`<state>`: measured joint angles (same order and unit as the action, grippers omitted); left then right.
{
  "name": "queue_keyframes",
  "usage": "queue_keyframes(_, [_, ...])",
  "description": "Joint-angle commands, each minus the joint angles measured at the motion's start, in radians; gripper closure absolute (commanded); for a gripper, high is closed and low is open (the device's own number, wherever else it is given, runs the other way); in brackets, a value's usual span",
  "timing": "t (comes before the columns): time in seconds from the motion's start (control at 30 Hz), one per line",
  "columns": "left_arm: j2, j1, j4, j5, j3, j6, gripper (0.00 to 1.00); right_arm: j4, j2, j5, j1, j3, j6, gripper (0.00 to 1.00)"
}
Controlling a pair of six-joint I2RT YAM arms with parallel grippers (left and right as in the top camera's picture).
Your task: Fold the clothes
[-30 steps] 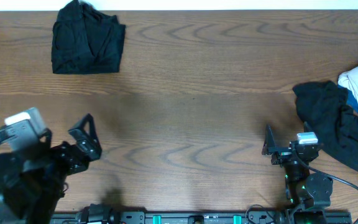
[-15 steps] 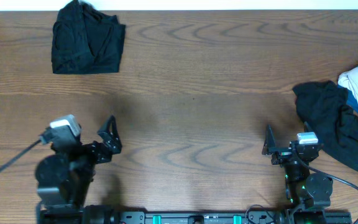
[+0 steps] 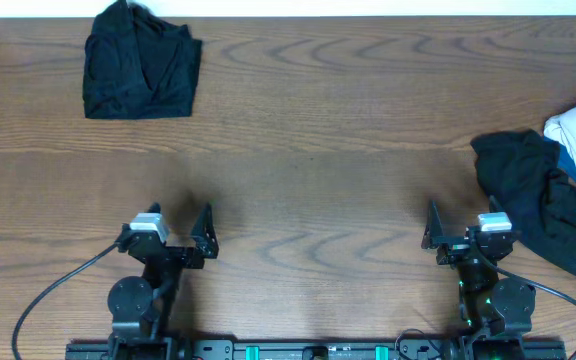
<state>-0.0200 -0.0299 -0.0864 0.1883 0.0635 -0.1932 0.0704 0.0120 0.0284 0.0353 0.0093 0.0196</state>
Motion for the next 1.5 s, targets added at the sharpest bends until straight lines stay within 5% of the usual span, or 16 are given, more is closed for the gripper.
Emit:
queue_keyframes(0.0, [0.018,-0.004,0.035,0.013,-0.034,0.099,0.02,0.002,-0.006,-0.005,0.008,-0.004,0.015,0.01])
queue_keyframes(0.3, [0.018,0.023,0.069,0.013,-0.06,0.292,0.02,0.002,-0.006,-0.006,0.008,-0.004,0.015,0.01])
queue_keyframes(1.47, [0.016,0.075,0.035,0.003,-0.06,0.294,0.02,0.002,-0.006,-0.006,0.008,-0.004,0.015,0.01])
